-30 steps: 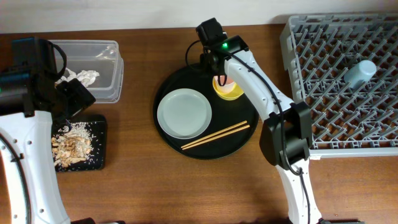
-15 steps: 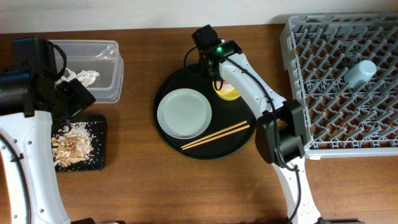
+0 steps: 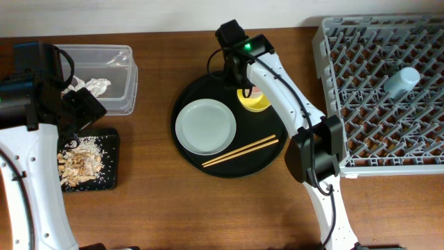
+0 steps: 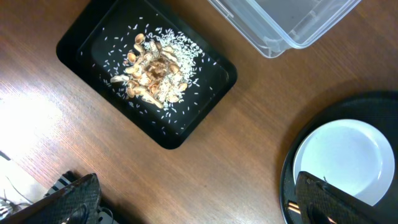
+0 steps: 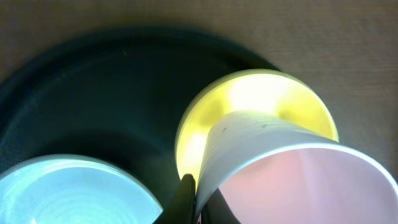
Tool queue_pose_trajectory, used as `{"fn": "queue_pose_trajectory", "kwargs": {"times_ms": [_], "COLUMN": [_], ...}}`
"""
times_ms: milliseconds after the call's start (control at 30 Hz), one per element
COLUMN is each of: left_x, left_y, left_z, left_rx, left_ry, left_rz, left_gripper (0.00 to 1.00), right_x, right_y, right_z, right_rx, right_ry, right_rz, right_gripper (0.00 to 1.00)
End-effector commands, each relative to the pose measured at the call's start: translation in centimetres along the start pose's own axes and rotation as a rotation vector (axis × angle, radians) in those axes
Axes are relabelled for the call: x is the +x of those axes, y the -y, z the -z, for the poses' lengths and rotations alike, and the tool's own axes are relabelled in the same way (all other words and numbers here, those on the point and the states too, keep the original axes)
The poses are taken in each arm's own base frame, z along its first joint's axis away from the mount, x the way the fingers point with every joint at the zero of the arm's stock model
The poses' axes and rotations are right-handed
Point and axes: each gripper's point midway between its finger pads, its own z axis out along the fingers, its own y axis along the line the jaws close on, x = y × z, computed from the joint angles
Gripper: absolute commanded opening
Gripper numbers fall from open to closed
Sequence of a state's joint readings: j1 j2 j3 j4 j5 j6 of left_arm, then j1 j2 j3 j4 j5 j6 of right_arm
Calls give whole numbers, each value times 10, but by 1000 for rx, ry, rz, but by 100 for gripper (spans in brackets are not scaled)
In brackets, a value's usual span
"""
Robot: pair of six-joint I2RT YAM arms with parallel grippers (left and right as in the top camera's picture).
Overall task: Sort waste into correct bins and load items into the dishwasher rack
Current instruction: 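Grasp the pink cup out of the yellow cup with the right gripper, then carry the pink cup to the rack and place it upside down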
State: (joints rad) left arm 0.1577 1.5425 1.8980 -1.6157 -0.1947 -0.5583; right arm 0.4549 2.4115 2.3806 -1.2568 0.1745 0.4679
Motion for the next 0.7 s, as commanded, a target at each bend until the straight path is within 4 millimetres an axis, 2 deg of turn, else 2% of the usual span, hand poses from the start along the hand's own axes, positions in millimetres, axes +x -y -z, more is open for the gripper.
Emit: {"fn": "queue_pose_trajectory", "kwargs": {"times_ms": [0,33,167,200,233,300,433,533,600,667], "left_x": [-1,-1,-1,-1,-1,-1,-1,-1,-1,-1], "left_y": [-2,-2,-2,-2,-2,-2,-2,-2,-2,-2], "left_z": [4,4,4,4,4,4,4,4,4,4], "left_rx": [2,3,3,3,3,2,2,2,2,3], "left_ry": [15,14,14,14,14,15,15,15,15,14], "left_rz": [4,4,4,4,4,4,4,4,4,5], "left_gripper": [99,99,99,99,99,99,99,99,99,99], "right_x": [-21,-23,-35,-44,-48,-54,-54,-43,-28,-13], "right_y": [11,20,83,101,105,131,182,222,248,279], "right_z": [65,76,140,159,172,202,244,258,256,245], "right_rx": [-25,-11,-1,-26,-87,-172,-250,-217,-173,-112], "right_ry": [83,89,141,185,208,260,337,343,302,244], "right_rz": [-31,-41,-148,-153,-110,-178,-235,-267,-292,-357], "right_gripper": [4,4,4,4,4,4,4,4,4,4]}}
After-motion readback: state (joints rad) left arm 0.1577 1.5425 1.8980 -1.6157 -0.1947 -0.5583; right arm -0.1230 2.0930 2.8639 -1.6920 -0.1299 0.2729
